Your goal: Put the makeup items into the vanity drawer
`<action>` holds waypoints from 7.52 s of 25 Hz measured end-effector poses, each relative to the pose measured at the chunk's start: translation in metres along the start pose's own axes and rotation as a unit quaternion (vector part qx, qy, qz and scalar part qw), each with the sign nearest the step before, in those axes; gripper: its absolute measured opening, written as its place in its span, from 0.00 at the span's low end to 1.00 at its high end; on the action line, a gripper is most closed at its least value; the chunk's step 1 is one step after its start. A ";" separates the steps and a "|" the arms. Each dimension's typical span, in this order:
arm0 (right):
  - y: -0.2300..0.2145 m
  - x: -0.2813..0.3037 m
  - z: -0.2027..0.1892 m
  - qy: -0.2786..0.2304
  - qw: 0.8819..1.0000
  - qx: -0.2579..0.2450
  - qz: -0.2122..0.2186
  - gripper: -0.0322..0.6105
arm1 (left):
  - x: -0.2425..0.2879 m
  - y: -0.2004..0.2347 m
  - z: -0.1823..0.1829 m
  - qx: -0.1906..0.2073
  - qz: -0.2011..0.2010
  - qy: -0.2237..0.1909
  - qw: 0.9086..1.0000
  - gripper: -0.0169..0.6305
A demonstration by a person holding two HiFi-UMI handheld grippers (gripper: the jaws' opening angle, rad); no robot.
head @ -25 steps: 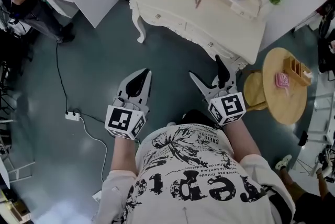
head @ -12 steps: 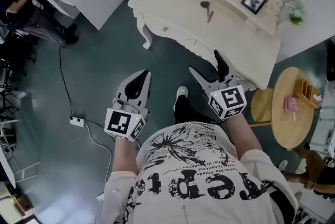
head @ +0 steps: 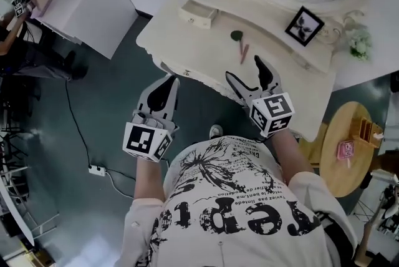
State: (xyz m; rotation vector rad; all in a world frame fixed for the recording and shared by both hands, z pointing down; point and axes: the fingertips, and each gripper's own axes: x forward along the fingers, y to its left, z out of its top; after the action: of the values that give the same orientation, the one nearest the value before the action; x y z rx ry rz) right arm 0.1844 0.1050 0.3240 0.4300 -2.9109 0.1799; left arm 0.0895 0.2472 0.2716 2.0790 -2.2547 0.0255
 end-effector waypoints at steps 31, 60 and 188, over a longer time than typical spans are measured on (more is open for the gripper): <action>-0.190 0.218 -0.133 0.236 0.927 0.166 -0.241 0.56 | 0.323 0.122 -0.055 0.020 -0.352 0.067 0.933 0.05; -0.208 0.255 -0.085 0.220 0.914 0.188 -0.285 0.10 | 0.358 0.155 -0.063 0.024 -0.394 0.073 0.916 0.05; -0.188 0.198 -0.133 0.339 0.895 0.149 -0.249 0.44 | 0.361 0.087 -0.069 0.022 -0.431 0.087 0.898 0.05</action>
State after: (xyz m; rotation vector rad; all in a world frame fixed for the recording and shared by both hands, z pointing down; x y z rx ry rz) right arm 0.0769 -0.1082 0.5121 0.9267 -2.0158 0.5674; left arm -0.0229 -0.1008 0.3681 2.7570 -1.0864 0.1974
